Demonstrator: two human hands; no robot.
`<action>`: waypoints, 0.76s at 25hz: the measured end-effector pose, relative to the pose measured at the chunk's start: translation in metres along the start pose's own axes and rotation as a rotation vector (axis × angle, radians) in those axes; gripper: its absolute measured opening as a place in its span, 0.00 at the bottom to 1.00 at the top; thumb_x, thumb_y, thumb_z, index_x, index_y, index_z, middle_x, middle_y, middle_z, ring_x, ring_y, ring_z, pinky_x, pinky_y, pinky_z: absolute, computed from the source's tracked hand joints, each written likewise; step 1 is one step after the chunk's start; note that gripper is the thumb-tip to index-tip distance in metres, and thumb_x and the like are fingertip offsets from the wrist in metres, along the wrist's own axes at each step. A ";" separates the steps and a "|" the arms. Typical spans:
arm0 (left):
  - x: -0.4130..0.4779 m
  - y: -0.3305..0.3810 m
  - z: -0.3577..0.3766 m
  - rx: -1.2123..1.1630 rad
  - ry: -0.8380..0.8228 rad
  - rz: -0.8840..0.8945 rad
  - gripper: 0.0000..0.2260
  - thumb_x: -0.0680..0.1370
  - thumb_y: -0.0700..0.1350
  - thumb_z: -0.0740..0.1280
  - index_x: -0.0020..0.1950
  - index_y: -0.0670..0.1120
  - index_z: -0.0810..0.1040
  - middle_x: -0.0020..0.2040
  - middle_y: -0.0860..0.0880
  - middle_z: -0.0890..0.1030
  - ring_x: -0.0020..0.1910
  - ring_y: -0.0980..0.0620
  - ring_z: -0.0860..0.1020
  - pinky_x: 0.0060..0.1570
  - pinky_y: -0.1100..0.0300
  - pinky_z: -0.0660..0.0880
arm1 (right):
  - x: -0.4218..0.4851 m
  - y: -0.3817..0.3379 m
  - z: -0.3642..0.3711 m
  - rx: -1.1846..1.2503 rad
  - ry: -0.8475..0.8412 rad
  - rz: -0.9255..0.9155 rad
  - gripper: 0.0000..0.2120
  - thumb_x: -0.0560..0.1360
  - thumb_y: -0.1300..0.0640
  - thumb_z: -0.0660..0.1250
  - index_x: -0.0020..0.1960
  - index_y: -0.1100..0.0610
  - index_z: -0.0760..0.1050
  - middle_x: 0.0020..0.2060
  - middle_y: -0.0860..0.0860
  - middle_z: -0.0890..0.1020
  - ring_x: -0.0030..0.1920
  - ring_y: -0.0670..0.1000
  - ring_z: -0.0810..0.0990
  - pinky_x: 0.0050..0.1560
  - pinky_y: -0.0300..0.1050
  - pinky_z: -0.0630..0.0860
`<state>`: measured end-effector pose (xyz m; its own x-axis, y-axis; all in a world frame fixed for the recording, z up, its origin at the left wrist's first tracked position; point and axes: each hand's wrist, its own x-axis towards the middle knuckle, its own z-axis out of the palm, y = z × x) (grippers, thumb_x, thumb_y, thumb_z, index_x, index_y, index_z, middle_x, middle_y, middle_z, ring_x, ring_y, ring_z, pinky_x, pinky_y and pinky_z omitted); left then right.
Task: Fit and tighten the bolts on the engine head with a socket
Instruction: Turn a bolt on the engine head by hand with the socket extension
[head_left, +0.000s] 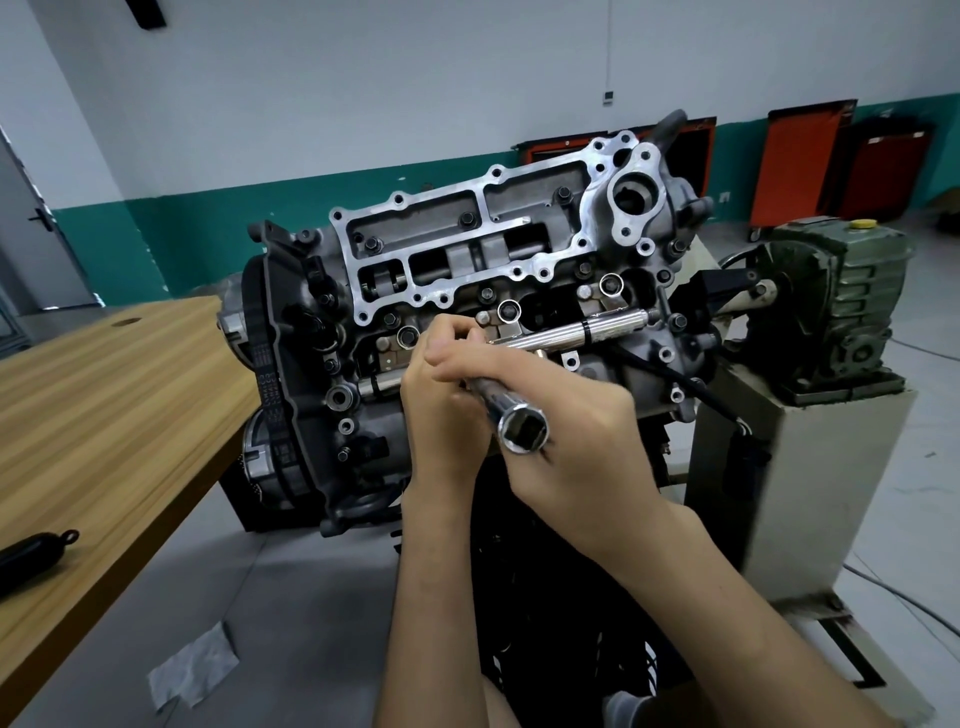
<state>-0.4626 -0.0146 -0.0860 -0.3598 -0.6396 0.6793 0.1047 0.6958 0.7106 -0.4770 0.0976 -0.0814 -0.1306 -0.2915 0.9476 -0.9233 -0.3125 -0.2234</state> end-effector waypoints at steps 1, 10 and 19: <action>-0.001 -0.003 0.000 -0.006 0.040 -0.013 0.06 0.79 0.41 0.63 0.45 0.41 0.77 0.41 0.52 0.77 0.41 0.63 0.71 0.52 0.59 0.71 | -0.001 0.002 -0.001 -0.029 0.040 -0.009 0.14 0.68 0.76 0.73 0.52 0.66 0.81 0.45 0.56 0.85 0.44 0.43 0.80 0.53 0.29 0.74; 0.006 0.000 0.000 0.145 0.033 -0.054 0.05 0.78 0.39 0.64 0.46 0.46 0.79 0.44 0.52 0.77 0.47 0.65 0.73 0.49 0.60 0.63 | -0.002 -0.003 0.000 0.023 0.003 -0.044 0.15 0.68 0.78 0.71 0.53 0.68 0.80 0.50 0.58 0.84 0.53 0.48 0.81 0.59 0.34 0.74; 0.007 0.010 -0.002 0.143 -0.032 -0.141 0.11 0.78 0.33 0.62 0.45 0.49 0.77 0.46 0.49 0.74 0.37 0.64 0.68 0.43 0.78 0.60 | -0.004 -0.006 0.000 0.020 0.001 -0.041 0.15 0.69 0.78 0.70 0.53 0.68 0.80 0.49 0.58 0.84 0.51 0.47 0.81 0.58 0.33 0.73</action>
<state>-0.4624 -0.0124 -0.0734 -0.3913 -0.7248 0.5671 -0.0807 0.6408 0.7634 -0.4711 0.1004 -0.0841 -0.0930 -0.2767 0.9564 -0.9205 -0.3422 -0.1885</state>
